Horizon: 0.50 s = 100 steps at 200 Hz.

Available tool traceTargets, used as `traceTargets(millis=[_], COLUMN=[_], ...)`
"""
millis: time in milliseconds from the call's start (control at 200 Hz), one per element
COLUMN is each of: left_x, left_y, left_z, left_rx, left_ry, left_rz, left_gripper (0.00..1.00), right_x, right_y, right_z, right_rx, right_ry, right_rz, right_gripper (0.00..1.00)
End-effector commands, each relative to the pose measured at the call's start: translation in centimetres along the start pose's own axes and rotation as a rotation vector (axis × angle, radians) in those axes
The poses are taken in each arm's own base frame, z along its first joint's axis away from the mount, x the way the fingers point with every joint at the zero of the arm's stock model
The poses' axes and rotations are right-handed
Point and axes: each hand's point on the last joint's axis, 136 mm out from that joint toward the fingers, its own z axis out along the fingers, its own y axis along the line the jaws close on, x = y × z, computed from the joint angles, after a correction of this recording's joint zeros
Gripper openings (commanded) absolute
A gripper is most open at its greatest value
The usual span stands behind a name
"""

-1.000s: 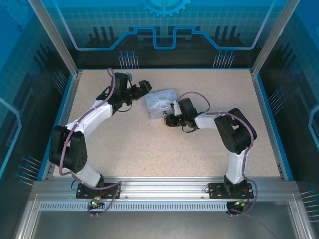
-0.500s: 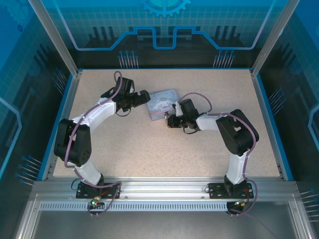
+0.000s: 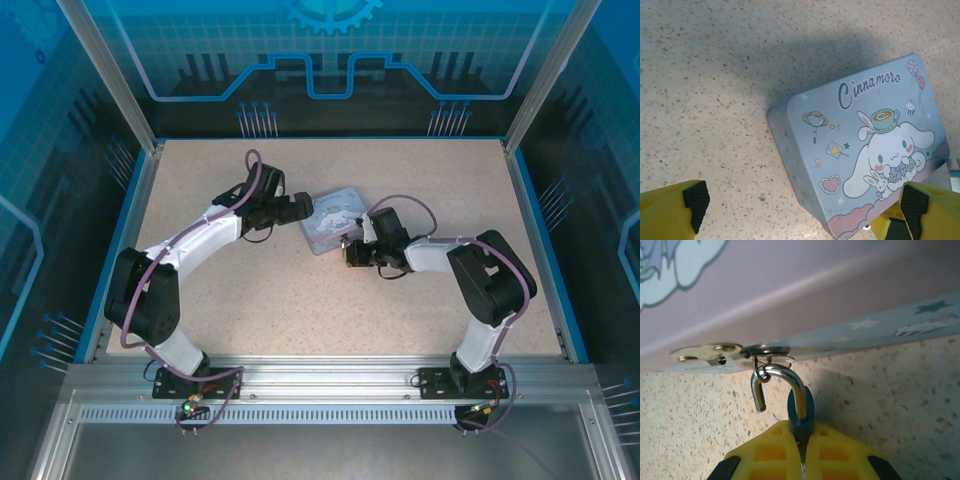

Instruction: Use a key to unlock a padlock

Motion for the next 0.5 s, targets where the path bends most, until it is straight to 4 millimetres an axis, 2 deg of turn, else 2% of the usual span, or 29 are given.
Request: traceTargets(millis=[0, 205, 495], left_x=[1.2, 2.1, 2.8], left_y=[0.3, 0.1, 1.2], left_z=[-0.1, 1.4, 2.8], left_rx=[-0.058, -0.107, -0.188], left_ry=[0.004, 0.032, 0.049], left_rz=[0.066, 0.126, 0.158], left_gripper=[0.99, 0.99, 0.99], right_x=[0.7, 1.2, 1.3], right_y=[-1.0, -1.3, -1.2], right_z=[-0.7, -0.6, -0.7], right_rx=[0.028, 0.025, 0.016], right_ry=[0.011, 0.012, 0.000], right_rz=[0.035, 0.072, 0.118], right_gripper=[0.01, 0.01, 0.01])
